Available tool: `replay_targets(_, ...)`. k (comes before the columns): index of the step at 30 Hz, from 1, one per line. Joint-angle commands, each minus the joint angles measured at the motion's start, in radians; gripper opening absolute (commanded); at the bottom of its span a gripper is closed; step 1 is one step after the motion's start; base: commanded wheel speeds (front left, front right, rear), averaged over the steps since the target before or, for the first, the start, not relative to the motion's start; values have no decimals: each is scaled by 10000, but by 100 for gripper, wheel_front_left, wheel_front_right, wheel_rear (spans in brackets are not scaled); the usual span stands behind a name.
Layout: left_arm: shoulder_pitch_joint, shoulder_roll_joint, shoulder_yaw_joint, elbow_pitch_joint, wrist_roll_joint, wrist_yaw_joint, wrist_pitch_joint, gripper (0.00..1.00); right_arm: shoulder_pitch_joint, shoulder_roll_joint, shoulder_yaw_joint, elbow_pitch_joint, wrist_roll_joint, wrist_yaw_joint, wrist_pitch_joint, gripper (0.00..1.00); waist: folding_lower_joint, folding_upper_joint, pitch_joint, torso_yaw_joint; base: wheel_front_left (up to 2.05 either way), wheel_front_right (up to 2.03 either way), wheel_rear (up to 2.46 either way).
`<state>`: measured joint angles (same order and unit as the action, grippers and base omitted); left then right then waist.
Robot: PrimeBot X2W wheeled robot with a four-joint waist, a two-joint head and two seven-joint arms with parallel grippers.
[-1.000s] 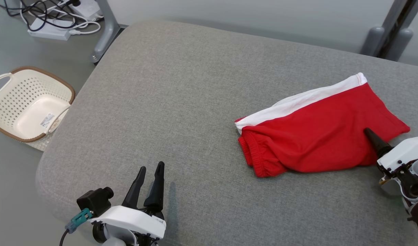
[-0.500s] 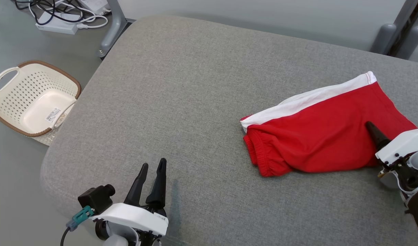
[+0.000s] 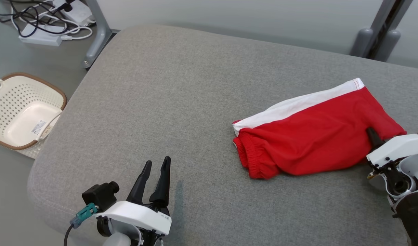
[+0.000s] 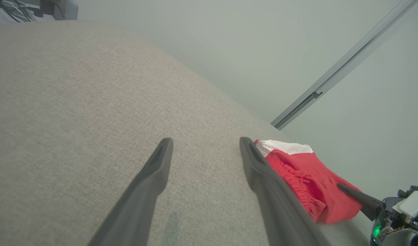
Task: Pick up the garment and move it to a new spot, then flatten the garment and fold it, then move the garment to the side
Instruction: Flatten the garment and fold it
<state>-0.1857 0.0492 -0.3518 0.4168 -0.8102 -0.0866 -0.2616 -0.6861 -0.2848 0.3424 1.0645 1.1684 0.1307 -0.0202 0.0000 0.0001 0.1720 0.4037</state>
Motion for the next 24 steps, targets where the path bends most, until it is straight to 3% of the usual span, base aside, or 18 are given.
replay_targets(1,-19,43,35,-1,-20,55,-27,100,99,-55,-29,-20,58,0,-79,0,0,-1,-65,-74,0,0,0)
replay_targets(15,467,42,224,146,101,-75,-28,100,1161,739,-507,267,615,0,-1655,0,0,-1,-891,-1037,0,0,0)
replay_targets(24,618,42,140,181,-125,-74,-28,100,1860,1053,-990,310,999,0,-2108,0,0,-1,-996,-1552,0,0,0)
